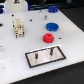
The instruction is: Insert the blue gear onto the right peg, followed by the red gear
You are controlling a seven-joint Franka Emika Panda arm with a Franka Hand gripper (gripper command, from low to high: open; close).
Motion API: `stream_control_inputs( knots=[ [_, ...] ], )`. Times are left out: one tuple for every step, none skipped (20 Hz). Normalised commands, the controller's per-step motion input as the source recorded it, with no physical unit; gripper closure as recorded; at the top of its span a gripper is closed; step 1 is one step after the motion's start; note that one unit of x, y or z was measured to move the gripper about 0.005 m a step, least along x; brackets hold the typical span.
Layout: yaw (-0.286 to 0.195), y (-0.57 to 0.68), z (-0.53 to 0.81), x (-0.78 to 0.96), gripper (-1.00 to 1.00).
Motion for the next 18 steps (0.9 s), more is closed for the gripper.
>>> stream_control_inputs(
  knots=[
    [0.0,0.5,-0.27,-0.43,-1.0],
    [0.0,0.47,-0.3,-0.4,-1.0],
    [0.0,0.45,-0.31,-0.43,-1.0],
    [0.0,0.41,-0.35,-0.43,-1.0],
    [0.0,0.43,-0.41,-0.42,-1.0],
    [0.0,0.4,-0.42,-0.4,-1.0],
    [0.0,0.32,-0.44,-0.37,-1.0],
    [0.0,0.34,-0.43,-0.42,-1.0],
    [0.0,0.31,-0.45,-0.39,-1.0],
    [0.0,0.33,-0.45,-0.39,-1.0],
    [0.0,0.3,-0.46,-0.38,-1.0],
    [0.0,0.27,-0.44,-0.37,-1.0],
    [0.0,0.26,-0.45,-0.38,-1.0],
    [0.0,0.27,-0.48,-0.38,-1.0],
    [0.0,0.25,-0.49,-0.34,-1.0],
    [0.0,0.26,-0.52,-0.39,-1.0],
    [0.0,0.21,-0.51,-0.35,-1.0],
    [0.0,0.12,-0.56,-0.29,-1.0]
  ],
)
